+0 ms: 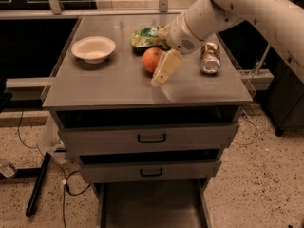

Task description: Place orange into bottom drawer

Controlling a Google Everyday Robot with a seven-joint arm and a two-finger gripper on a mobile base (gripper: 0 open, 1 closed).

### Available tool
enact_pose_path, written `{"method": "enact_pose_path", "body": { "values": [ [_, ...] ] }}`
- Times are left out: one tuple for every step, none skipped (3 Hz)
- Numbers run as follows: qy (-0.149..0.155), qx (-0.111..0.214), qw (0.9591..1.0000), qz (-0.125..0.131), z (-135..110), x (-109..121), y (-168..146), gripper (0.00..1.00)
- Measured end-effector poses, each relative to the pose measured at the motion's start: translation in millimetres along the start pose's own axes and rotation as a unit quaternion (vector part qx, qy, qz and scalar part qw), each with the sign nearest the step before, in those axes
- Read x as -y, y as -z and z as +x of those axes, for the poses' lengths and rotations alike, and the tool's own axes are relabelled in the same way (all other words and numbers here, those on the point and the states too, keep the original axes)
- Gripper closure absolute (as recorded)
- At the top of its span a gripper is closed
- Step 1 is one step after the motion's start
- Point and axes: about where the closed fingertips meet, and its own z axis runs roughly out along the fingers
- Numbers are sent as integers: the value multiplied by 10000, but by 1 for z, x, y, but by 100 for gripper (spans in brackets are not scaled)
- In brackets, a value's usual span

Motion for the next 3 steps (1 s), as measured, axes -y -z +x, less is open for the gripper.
{"method": "enact_pose_path", "body": {
  "values": [
    [-62, 147, 9999, -20, -3, 8, -12, 0],
    [-88, 194, 9998, -18, -4, 15, -24, 0],
    [-69, 103, 9999, 117, 3, 30, -32, 0]
  ]
}}
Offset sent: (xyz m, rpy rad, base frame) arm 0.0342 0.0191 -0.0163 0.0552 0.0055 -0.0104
